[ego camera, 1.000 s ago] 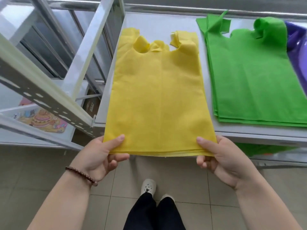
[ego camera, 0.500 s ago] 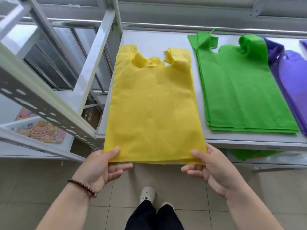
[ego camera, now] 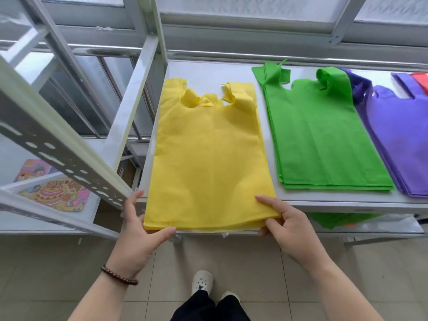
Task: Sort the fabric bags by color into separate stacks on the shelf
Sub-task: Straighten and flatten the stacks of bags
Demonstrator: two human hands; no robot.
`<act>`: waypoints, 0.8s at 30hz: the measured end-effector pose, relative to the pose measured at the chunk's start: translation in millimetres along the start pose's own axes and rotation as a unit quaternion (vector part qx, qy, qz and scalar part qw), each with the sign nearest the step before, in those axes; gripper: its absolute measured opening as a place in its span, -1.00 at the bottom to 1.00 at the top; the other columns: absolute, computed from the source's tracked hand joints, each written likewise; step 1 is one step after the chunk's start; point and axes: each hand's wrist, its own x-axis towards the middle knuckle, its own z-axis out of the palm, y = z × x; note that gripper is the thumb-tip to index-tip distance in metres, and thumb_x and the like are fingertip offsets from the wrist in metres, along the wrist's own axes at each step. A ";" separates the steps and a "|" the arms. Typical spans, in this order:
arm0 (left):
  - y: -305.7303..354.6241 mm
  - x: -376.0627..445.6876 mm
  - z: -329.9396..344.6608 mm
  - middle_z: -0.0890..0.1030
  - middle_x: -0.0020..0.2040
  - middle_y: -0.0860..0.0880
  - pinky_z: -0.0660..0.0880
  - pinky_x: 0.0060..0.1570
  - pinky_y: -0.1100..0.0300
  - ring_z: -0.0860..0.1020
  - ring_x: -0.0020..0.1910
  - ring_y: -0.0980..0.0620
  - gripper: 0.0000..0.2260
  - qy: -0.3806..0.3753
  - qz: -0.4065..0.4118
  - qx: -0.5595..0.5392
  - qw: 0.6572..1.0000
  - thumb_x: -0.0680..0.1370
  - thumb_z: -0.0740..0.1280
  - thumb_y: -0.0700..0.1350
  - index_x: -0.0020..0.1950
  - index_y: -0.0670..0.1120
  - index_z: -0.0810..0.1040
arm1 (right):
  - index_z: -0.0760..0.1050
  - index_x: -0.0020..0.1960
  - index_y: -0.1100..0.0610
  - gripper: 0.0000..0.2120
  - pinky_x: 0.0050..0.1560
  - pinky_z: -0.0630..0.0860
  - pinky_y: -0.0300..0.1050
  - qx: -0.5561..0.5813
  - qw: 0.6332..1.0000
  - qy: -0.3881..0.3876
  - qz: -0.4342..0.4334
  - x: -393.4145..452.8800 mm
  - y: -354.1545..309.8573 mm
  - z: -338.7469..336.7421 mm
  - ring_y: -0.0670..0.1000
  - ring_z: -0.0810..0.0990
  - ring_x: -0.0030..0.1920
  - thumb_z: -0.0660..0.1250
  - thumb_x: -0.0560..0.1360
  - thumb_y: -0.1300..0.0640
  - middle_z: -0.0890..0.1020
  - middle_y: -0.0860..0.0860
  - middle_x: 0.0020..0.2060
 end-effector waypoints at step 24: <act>22.6 63.8 124.6 0.63 0.11 -0.03 0.47 0.15 -0.10 0.56 0.21 -0.11 -0.39 -0.084 0.433 0.536 0.720 0.18 0.54 0.21 0.12 0.07 0.41 | 0.67 -0.05 0.06 -0.72 -0.31 0.57 -0.07 -0.365 0.878 0.120 -0.286 58.0 18.1 -11.0 0.12 0.58 -0.29 0.21 0.40 0.10 0.64 0.07 -0.18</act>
